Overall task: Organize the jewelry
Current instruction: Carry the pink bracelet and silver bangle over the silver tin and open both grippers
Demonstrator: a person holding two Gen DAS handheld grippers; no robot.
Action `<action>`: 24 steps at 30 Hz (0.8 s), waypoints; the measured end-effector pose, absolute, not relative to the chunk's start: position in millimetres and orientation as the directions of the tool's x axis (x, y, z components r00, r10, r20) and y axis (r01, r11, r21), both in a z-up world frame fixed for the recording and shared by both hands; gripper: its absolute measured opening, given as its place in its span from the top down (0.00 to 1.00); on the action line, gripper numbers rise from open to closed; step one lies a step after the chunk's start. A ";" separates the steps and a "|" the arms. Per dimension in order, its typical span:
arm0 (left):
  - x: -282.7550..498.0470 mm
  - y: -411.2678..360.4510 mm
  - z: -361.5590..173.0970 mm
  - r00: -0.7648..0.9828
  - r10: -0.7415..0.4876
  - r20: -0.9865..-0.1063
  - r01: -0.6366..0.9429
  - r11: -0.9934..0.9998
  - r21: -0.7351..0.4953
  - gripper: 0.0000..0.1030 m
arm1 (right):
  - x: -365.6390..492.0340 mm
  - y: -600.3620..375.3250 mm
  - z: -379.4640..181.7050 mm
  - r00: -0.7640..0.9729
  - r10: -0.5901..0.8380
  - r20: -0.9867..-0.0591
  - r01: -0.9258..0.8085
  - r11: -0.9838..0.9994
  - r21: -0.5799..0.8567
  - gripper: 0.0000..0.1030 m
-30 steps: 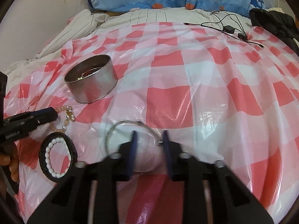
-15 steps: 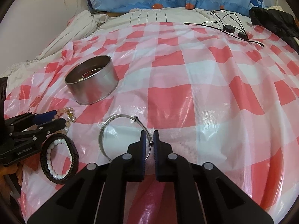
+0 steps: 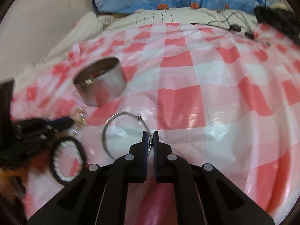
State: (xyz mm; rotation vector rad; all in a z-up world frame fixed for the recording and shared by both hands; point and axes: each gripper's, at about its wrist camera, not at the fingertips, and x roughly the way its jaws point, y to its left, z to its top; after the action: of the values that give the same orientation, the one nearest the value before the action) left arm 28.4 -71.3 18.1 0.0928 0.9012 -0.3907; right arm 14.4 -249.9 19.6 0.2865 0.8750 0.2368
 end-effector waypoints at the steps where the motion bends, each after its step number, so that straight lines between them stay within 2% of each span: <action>1: 28.4 -66.9 22.8 0.558 -0.316 -0.768 0.363 0.925 -0.116 0.94 | 13.8 -251.1 21.6 0.624 0.342 -0.702 -0.090 0.925 0.370 0.94; 6: 27.3 -46.6 50.3 0.601 -0.374 -0.706 0.341 0.919 -0.197 0.94 | 12.3 -245.7 38.4 0.656 0.404 -0.638 -0.137 0.894 0.426 0.94; 12: 26.1 -42.9 74.5 0.620 -0.416 -0.666 0.360 0.904 -0.230 0.94 | 10.8 -242.3 50.4 0.678 0.438 -0.591 -0.166 0.874 0.457 0.94; 24: 63.6 -68.0 122.6 0.638 -0.482 -0.600 0.431 0.870 -0.241 0.94 | 42.2 -226.7 74.9 0.711 0.412 -0.570 -0.207 0.897 0.391 0.94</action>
State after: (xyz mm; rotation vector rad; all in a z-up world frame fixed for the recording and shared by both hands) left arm 63.6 -68.0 122.6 -0.0777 0.7070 -0.5215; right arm 42.2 -226.7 74.8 0.3111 0.7011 0.3496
